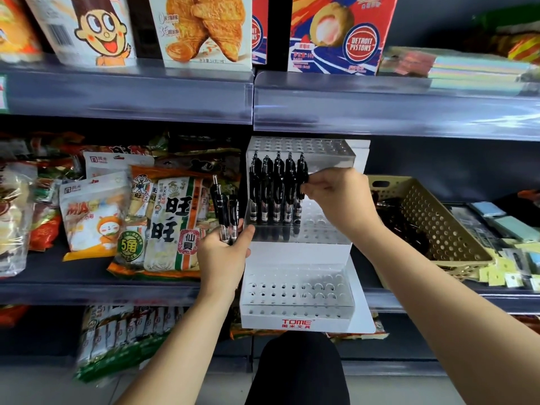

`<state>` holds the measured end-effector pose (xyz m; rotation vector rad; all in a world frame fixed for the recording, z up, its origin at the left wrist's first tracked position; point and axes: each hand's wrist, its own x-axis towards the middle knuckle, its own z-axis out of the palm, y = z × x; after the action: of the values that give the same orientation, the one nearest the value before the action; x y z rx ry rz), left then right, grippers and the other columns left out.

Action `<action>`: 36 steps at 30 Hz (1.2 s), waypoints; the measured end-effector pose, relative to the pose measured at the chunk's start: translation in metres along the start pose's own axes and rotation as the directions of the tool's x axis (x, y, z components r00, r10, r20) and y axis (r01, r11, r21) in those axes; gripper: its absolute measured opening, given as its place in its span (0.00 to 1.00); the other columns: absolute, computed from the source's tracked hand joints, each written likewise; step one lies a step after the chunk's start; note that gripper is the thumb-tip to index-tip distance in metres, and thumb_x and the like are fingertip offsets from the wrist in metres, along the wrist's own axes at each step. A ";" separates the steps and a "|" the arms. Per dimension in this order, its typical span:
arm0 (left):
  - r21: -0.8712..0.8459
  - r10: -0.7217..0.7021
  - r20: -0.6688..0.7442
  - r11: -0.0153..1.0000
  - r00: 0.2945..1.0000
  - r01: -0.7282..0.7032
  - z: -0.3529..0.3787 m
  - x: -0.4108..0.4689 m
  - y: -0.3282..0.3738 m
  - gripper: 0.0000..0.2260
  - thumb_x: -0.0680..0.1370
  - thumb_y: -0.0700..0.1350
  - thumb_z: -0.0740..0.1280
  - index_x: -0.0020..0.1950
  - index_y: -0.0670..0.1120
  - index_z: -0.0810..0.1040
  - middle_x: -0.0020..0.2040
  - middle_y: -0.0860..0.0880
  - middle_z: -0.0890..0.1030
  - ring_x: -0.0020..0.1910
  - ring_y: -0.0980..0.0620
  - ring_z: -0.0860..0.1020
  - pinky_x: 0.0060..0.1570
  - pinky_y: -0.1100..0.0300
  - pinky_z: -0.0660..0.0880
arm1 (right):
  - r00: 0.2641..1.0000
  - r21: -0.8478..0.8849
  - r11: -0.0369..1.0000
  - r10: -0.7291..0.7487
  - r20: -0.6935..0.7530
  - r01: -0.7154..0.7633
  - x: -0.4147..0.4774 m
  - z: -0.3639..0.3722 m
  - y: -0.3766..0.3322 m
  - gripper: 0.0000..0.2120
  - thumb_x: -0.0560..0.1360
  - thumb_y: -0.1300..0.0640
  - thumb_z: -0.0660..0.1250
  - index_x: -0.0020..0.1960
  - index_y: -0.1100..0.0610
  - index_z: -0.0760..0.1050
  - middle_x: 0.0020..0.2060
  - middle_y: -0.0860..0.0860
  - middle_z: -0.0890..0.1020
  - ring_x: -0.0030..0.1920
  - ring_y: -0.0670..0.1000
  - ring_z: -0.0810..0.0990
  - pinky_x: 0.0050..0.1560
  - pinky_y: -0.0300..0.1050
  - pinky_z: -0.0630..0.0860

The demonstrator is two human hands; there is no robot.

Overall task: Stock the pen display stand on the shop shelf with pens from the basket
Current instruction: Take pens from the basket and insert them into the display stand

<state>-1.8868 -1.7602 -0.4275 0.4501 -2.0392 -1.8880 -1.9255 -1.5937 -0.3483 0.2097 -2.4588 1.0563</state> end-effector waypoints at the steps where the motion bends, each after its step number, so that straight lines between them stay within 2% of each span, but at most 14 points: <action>1: 0.001 -0.003 0.001 1.000 1.000 0.003 0.000 0.000 0.000 0.04 0.74 0.46 0.72 0.41 0.50 0.78 0.31 0.50 0.79 0.23 0.65 0.76 0.32 0.65 0.74 | 1.000 -0.009 1.000 0.016 0.007 -0.016 -0.001 0.001 0.001 0.06 0.72 0.58 0.71 0.46 0.60 0.84 0.39 0.56 0.85 0.42 0.54 0.83 0.49 0.48 0.78; 2: 0.006 -0.008 0.004 1.000 1.000 0.008 -0.001 0.001 0.000 0.05 0.73 0.46 0.72 0.41 0.49 0.77 0.32 0.50 0.79 0.23 0.64 0.76 0.33 0.62 0.75 | 1.000 -0.016 1.000 0.025 0.009 -0.025 -0.001 0.001 0.001 0.07 0.73 0.57 0.70 0.46 0.59 0.84 0.38 0.56 0.85 0.42 0.55 0.83 0.48 0.49 0.77; 5: 0.046 -0.010 0.010 0.999 1.000 0.010 -0.001 0.001 0.000 0.06 0.73 0.48 0.72 0.40 0.49 0.77 0.31 0.49 0.79 0.25 0.61 0.77 0.32 0.61 0.74 | 0.999 -0.022 0.999 0.034 0.007 -0.033 0.000 0.000 0.002 0.07 0.73 0.56 0.70 0.46 0.59 0.84 0.37 0.56 0.85 0.40 0.56 0.82 0.46 0.49 0.78; 8: 0.032 -0.014 0.015 0.999 1.000 0.014 -0.003 0.000 0.001 0.07 0.73 0.50 0.72 0.43 0.48 0.78 0.32 0.51 0.80 0.30 0.55 0.78 0.39 0.55 0.78 | 0.998 -0.034 0.998 0.060 0.029 -0.059 0.000 0.000 0.005 0.08 0.74 0.54 0.70 0.47 0.58 0.84 0.38 0.53 0.85 0.40 0.51 0.81 0.43 0.42 0.76; 11: 0.038 -0.002 0.003 0.999 1.000 0.002 -0.006 -0.007 0.005 0.13 0.73 0.56 0.69 0.48 0.48 0.74 0.32 0.47 0.79 0.31 0.56 0.78 0.33 0.59 0.70 | 0.996 -0.040 0.995 0.089 -0.006 -0.089 -0.003 0.000 0.009 0.09 0.73 0.50 0.70 0.46 0.55 0.81 0.38 0.49 0.82 0.38 0.48 0.79 0.42 0.40 0.73; 14: 0.010 0.053 0.004 0.999 0.999 -0.053 -0.009 -0.013 0.009 0.14 0.76 0.56 0.65 0.40 0.47 0.69 0.27 0.49 0.76 0.30 0.53 0.76 0.30 0.61 0.67 | 0.993 0.006 0.995 0.100 -0.067 -0.100 -0.010 -0.002 0.007 0.08 0.73 0.50 0.70 0.40 0.53 0.76 0.34 0.48 0.79 0.36 0.49 0.78 0.39 0.41 0.72; 16: -0.011 0.092 0.026 0.996 0.995 -0.092 -0.009 -0.014 0.008 0.15 0.77 0.55 0.63 0.40 0.43 0.72 0.22 0.53 0.73 0.27 0.55 0.75 0.29 0.66 0.68 | 0.998 0.053 0.997 0.059 0.010 -0.059 -0.018 -0.004 -0.002 0.08 0.73 0.51 0.70 0.38 0.52 0.75 0.30 0.45 0.77 0.32 0.45 0.76 0.35 0.35 0.71; 18: 0.011 0.131 0.077 0.991 0.988 -0.132 -0.007 -0.017 0.009 0.15 0.77 0.54 0.63 0.39 0.43 0.73 0.23 0.52 0.74 0.24 0.59 0.74 0.27 0.69 0.68 | 0.988 0.111 0.994 0.000 0.156 -0.018 -0.028 -0.004 -0.012 0.07 0.73 0.51 0.69 0.37 0.50 0.77 0.29 0.43 0.77 0.29 0.41 0.74 0.33 0.33 0.72; 23: 0.073 0.284 0.258 0.947 0.924 -0.312 0.002 -0.028 0.016 0.06 0.77 0.49 0.66 0.40 0.53 0.72 0.29 0.53 0.77 0.24 0.59 0.75 0.26 0.68 0.69 | 0.927 0.241 0.969 -0.033 0.374 -0.063 -0.042 0.002 -0.021 0.04 0.72 0.56 0.71 0.40 0.56 0.82 0.27 0.45 0.78 0.28 0.42 0.74 0.32 0.32 0.71; 25: 0.082 0.312 0.288 0.934 0.905 -0.348 0.004 -0.028 0.018 0.05 0.77 0.49 0.66 0.41 0.55 0.72 0.31 0.54 0.79 0.25 0.59 0.76 0.26 0.69 0.69 | 0.919 0.273 0.957 -0.018 0.394 -0.098 -0.043 0.000 -0.020 0.04 0.73 0.59 0.71 0.40 0.58 0.82 0.27 0.47 0.78 0.27 0.41 0.74 0.31 0.28 0.69; 27: 0.108 0.320 0.308 0.924 0.896 -0.367 0.005 -0.029 0.021 0.06 0.74 0.55 0.65 0.40 0.55 0.72 0.31 0.53 0.80 0.26 0.59 0.76 0.26 0.65 0.70 | 0.916 0.328 0.934 -0.003 0.402 -0.141 -0.043 -0.004 -0.020 0.04 0.73 0.60 0.70 0.41 0.61 0.82 0.29 0.51 0.80 0.28 0.40 0.75 0.30 0.28 0.70; 31: 0.155 0.349 0.343 0.895 0.872 -0.419 0.007 -0.030 0.023 0.17 0.70 0.65 0.62 0.40 0.52 0.74 0.35 0.43 0.81 0.29 0.50 0.77 0.34 0.51 0.74 | 0.913 0.320 0.935 0.009 0.407 -0.152 -0.043 -0.011 -0.016 0.09 0.72 0.57 0.71 0.38 0.63 0.80 0.31 0.57 0.82 0.32 0.47 0.77 0.35 0.40 0.77; 33: 0.132 0.353 0.362 0.897 0.863 -0.422 0.008 -0.030 0.024 0.16 0.70 0.63 0.64 0.40 0.51 0.75 0.34 0.45 0.81 0.28 0.52 0.78 0.34 0.53 0.74 | 0.912 0.314 0.936 0.018 0.409 -0.160 -0.043 -0.013 -0.014 0.10 0.73 0.58 0.70 0.38 0.64 0.79 0.30 0.56 0.81 0.32 0.48 0.76 0.38 0.42 0.78; 36: 0.022 0.314 0.404 0.936 0.859 -0.352 0.009 -0.030 0.023 0.10 0.71 0.57 0.62 0.43 0.53 0.77 0.34 0.55 0.83 0.32 0.58 0.82 0.35 0.65 0.77 | 0.923 0.357 0.913 0.054 0.380 -0.200 -0.040 -0.016 -0.013 0.08 0.75 0.62 0.67 0.39 0.65 0.78 0.31 0.55 0.80 0.32 0.47 0.78 0.35 0.37 0.77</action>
<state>-1.8643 -1.7378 -0.4057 -0.2839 -2.2792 -1.7737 -1.8809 -1.5929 -0.3488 0.4044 -2.5786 1.7017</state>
